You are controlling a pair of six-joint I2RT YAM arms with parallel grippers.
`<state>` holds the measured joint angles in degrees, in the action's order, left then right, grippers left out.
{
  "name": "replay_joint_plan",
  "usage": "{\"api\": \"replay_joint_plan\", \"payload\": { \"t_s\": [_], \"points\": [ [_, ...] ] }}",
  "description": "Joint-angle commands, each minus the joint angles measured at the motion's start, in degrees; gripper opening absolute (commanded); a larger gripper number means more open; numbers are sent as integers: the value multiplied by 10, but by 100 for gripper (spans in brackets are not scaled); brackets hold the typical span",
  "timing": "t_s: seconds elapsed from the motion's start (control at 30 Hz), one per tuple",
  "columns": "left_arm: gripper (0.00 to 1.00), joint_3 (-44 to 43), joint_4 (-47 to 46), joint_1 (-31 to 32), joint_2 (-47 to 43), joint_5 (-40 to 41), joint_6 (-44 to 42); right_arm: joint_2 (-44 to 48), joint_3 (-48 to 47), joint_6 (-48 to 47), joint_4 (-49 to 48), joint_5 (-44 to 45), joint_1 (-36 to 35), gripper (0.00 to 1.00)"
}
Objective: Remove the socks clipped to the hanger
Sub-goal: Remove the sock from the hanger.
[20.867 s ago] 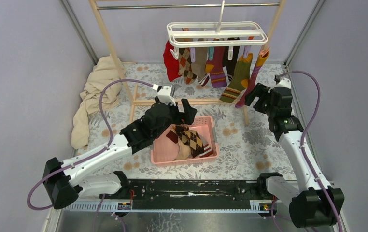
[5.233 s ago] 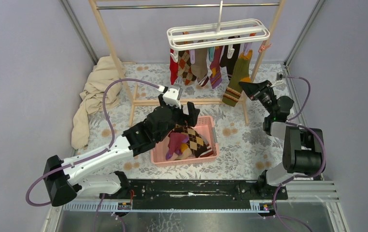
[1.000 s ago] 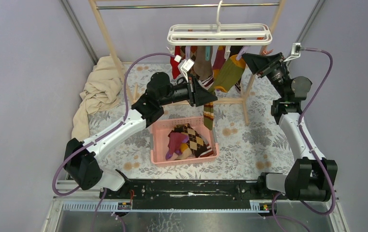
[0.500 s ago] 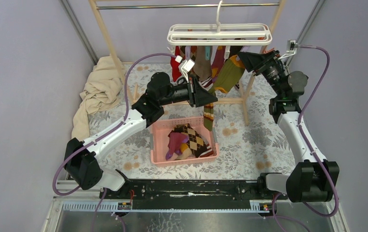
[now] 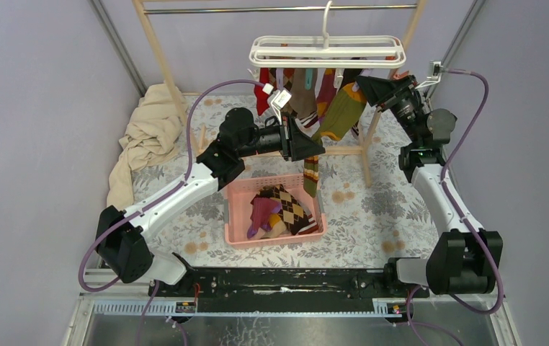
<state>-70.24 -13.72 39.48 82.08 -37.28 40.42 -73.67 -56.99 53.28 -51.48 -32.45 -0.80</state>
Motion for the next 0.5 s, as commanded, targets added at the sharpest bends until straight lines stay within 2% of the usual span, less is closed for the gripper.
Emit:
{"api": "replay_joint_plan", "payload": {
  "t_s": [0.0, 0.47],
  "points": [
    [34, 1, -21, 2, -4, -18, 0, -14, 0, 48, -100, -10, 4, 53],
    [34, -1, -20, 2, 9, -23, -2, -20, 1, 69, -129, -12, 27, 55]
  ]
}}
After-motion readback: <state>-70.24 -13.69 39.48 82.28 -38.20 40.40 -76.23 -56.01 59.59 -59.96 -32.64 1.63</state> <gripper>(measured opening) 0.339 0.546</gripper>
